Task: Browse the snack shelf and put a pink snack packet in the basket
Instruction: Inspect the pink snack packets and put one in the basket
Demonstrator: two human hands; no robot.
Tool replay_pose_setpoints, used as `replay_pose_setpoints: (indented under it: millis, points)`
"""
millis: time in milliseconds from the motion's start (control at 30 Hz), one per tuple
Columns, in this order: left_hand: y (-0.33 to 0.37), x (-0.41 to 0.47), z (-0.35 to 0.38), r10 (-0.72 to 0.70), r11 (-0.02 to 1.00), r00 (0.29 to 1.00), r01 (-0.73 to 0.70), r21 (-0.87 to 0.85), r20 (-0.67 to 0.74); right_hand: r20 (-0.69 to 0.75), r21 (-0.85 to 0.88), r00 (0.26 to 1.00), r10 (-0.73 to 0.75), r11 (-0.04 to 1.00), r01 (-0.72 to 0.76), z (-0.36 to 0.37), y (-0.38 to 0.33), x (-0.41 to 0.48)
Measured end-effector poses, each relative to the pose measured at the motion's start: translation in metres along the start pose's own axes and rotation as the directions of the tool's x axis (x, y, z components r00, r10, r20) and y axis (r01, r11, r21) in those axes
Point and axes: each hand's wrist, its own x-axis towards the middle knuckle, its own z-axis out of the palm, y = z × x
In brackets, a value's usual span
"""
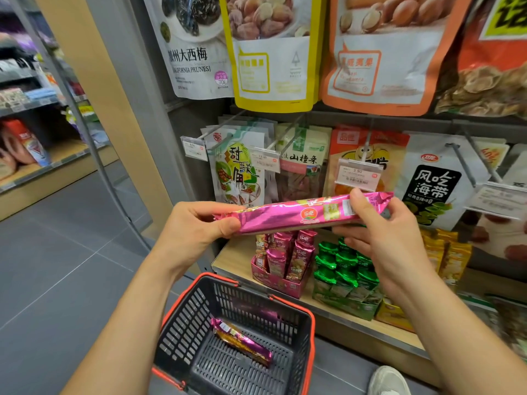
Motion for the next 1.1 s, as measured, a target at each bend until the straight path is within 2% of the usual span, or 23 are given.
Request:
replay_pose_setpoints:
  millis: [133,233,333,400,433,467,533,600,667,733,800,867,933,1000,1100]
  points:
    - [-0.006,0.0,-0.009,-0.021,0.999,0.999,0.02,0.034,0.035,0.042,0.019,0.999,0.02,1.0,-0.02,-0.002,0.001,0.002]
    - [-0.013,0.0,-0.011,-0.051,0.997,0.995,0.046,0.054,0.087,0.075,-0.025,0.996,-0.056,0.998,0.058,0.0,0.002,0.001]
    - [-0.018,0.001,-0.006,-0.094,0.934,0.983,0.032,0.355,0.16,0.083,-0.19,0.978,-0.194,0.96,0.206,0.004,0.002,-0.003]
    - [-0.022,0.001,0.004,-0.076,0.797,0.973,-0.073,0.599,0.22,0.115,-0.36,0.943,-0.313,0.871,0.334,0.009,0.003,-0.004]
    - [-0.022,0.001,0.01,-0.053,0.739,0.968,-0.127,0.662,0.244,0.156,-0.417,0.915,-0.372,0.815,0.402,0.013,0.004,-0.006]
    - [-0.022,0.001,0.017,-0.022,0.708,0.968,-0.162,0.687,0.251,0.206,-0.448,0.884,-0.42,0.762,0.467,0.018,0.006,-0.007]
    - [-0.019,0.003,0.03,0.052,0.753,0.972,-0.19,0.63,0.23,0.301,-0.45,0.831,-0.467,0.699,0.556,0.03,0.011,-0.009]
    - [-0.015,0.006,0.039,0.123,0.81,0.966,-0.231,0.539,0.229,0.364,-0.435,0.805,-0.468,0.679,0.591,0.043,0.016,-0.009]
    - [-0.014,0.008,0.039,0.163,0.807,0.96,-0.264,0.528,0.229,0.415,-0.423,0.779,-0.47,0.659,0.623,0.052,0.02,-0.008]
    - [-0.017,0.012,0.031,0.162,0.791,0.965,-0.252,0.558,0.206,0.482,-0.393,0.759,-0.438,0.666,0.634,0.055,0.021,-0.003]
    - [-0.021,0.019,0.023,0.17,0.724,0.966,-0.257,0.64,0.195,0.554,-0.448,0.756,-0.349,0.64,0.624,0.055,0.021,0.009]
    - [-0.028,0.029,0.017,0.186,0.657,0.963,-0.269,0.704,0.194,0.59,-0.598,0.775,-0.227,0.522,0.608,0.056,0.025,0.026]
    - [-0.04,0.041,0.012,0.18,0.632,0.967,-0.253,0.732,0.179,0.591,-0.71,0.8,-0.097,0.408,0.574,0.058,0.037,0.04]
    - [-0.061,0.052,0.007,0.134,0.661,0.979,-0.203,0.723,0.152,0.57,-0.766,0.821,-0.007,0.357,0.535,0.06,0.056,0.048]
    - [-0.098,0.064,0.006,0.089,0.745,0.99,-0.138,0.652,0.107,0.54,-0.802,0.841,0.039,0.327,0.5,0.059,0.088,0.06]
